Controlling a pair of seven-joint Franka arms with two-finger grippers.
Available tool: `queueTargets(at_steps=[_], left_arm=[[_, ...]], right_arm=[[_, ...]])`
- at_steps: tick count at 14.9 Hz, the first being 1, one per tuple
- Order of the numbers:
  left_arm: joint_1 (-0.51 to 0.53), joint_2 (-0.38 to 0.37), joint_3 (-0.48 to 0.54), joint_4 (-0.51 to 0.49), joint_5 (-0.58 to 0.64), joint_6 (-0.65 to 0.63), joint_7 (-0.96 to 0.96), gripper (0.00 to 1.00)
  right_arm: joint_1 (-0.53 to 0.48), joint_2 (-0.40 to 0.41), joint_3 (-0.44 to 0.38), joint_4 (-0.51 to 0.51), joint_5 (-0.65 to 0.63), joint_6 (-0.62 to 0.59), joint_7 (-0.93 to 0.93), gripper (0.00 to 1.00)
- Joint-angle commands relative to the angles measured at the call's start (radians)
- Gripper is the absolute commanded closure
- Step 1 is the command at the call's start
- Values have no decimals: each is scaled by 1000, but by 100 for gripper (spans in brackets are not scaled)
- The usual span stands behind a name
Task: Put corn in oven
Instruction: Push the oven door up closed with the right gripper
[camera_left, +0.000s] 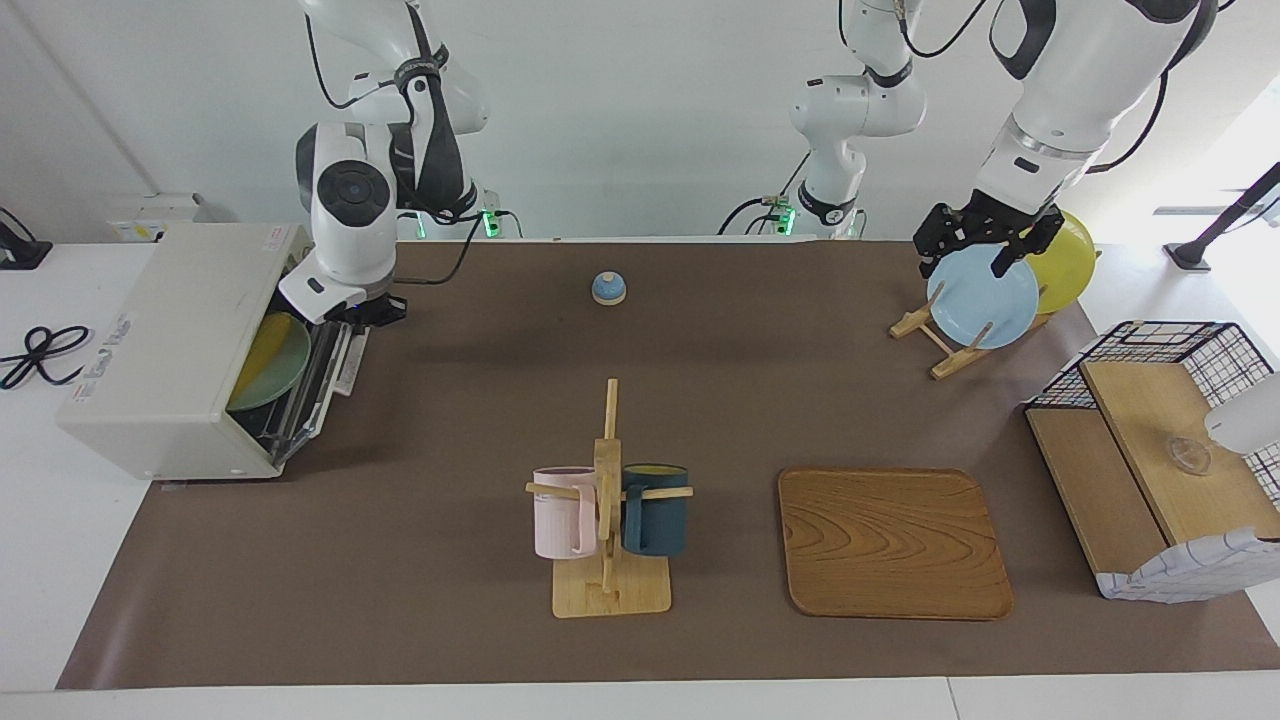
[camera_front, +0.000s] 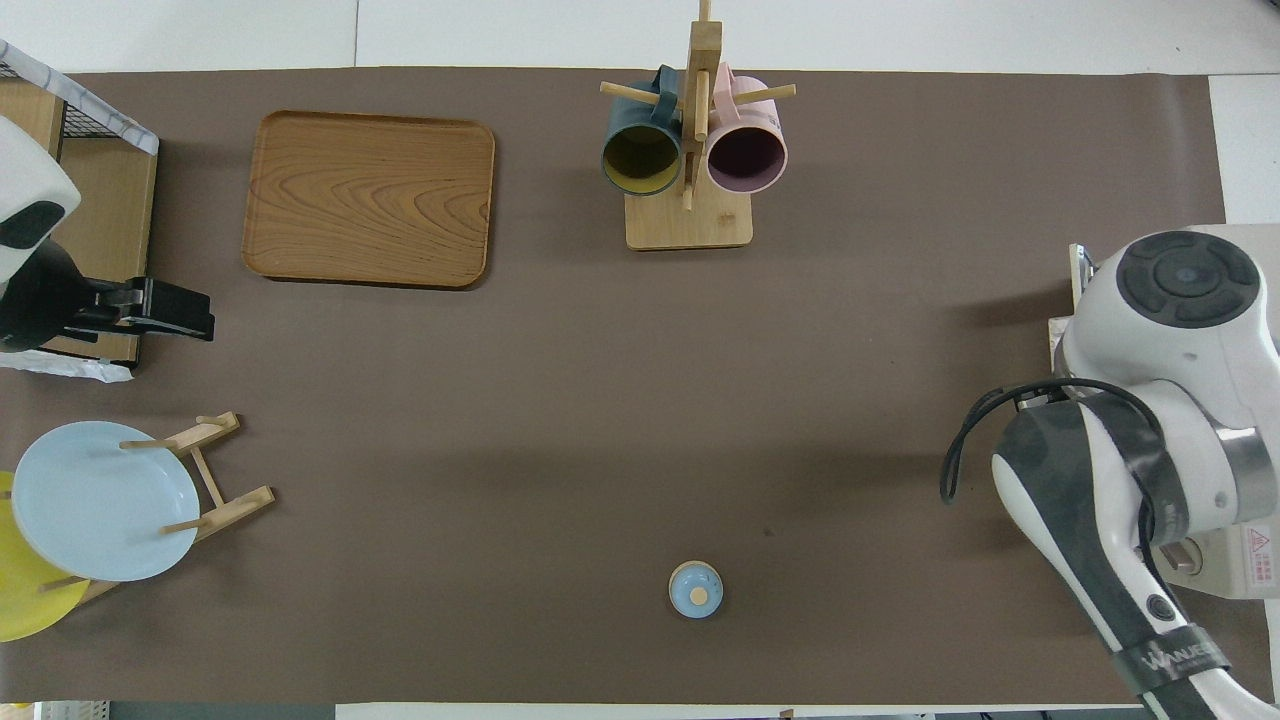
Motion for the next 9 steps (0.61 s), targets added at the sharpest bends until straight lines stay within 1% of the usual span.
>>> queueTargets(at_steps=[1,5,9], left_arm=[[12,-14,-7,-13,-7,-1,1,0],[13,-14,-7,-13,-7,-1,1,0],[13,-14,-7,-13,-7,-1,1,0]], right_arm=[[-57,5,-11,42,-38,-11,-108,100],[-126,-6,-14,40,-38,-2,-217,100],[-148,-6,-17,40,-40,1,-257,100]])
